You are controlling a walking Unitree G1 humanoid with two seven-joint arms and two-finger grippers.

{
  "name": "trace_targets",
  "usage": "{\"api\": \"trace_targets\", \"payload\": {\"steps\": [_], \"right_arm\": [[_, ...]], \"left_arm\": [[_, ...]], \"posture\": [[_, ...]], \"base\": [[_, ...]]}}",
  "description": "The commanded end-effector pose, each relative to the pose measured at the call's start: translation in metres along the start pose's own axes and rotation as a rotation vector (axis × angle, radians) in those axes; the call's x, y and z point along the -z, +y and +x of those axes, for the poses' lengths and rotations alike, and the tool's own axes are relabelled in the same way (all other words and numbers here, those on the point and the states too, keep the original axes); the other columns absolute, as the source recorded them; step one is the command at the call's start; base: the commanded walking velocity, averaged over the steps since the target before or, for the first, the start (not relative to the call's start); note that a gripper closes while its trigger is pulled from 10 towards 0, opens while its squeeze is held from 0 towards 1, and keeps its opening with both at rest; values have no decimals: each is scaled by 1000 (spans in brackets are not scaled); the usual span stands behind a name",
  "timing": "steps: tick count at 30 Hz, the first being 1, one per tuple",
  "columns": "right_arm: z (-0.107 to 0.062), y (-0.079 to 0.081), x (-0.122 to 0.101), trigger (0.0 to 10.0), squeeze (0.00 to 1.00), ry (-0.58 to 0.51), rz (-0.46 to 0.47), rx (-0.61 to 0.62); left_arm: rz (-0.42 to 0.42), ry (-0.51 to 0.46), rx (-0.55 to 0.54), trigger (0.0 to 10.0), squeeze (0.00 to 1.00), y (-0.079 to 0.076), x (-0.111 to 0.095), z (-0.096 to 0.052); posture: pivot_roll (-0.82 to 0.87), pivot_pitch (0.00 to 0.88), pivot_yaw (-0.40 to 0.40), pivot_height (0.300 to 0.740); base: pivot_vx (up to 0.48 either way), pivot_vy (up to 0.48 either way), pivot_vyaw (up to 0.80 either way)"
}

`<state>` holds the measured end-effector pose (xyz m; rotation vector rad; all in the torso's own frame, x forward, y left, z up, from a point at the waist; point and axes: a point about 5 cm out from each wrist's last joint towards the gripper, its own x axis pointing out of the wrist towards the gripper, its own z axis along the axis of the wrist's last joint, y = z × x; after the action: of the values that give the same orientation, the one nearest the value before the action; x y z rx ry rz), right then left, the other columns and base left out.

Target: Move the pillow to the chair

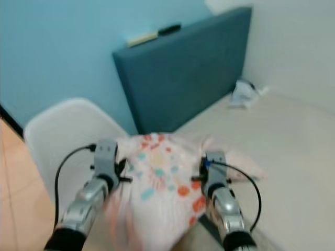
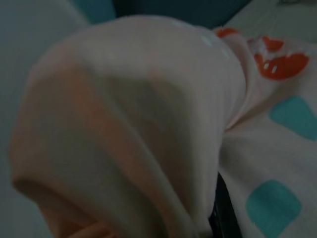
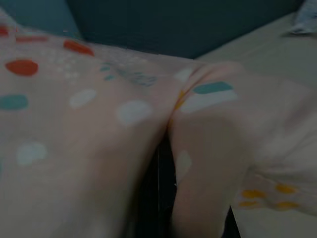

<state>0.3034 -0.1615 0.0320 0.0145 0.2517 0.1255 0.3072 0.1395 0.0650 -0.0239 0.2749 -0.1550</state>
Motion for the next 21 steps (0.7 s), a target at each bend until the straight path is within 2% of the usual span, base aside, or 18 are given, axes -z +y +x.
{"api": "trace_targets", "payload": {"steps": [1, 4, 12, 21], "right_arm": [[2, 10, -5, 10000, 0, -24, 14, -40], [2, 11, -4, 10000, 0, -23, 7, -47], [0, 11, -3, 10000, 0, -20, 13, -50], [0, 11, -2, 10000, 0, -12, 18, -58]], "left_arm": [[11, -6, -25, 10000, 0, 5, -4, 1], [-5, 33, -43, 10000, 0, 8, 0, 1], [-7, 40, -55, 10000, 0, 11, 2, 0], [-24, 58, -59, 10000, 0, 8, 3, 1]], "posture": [[13, 38, 61, 740], [12, 40, 60, 740], [12, 41, 59, 740], [14, 43, 57, 740]], "base": [[0, 0, 0], [0, -296, 0], [0, -480, 0], [0, 0, 0]]}}
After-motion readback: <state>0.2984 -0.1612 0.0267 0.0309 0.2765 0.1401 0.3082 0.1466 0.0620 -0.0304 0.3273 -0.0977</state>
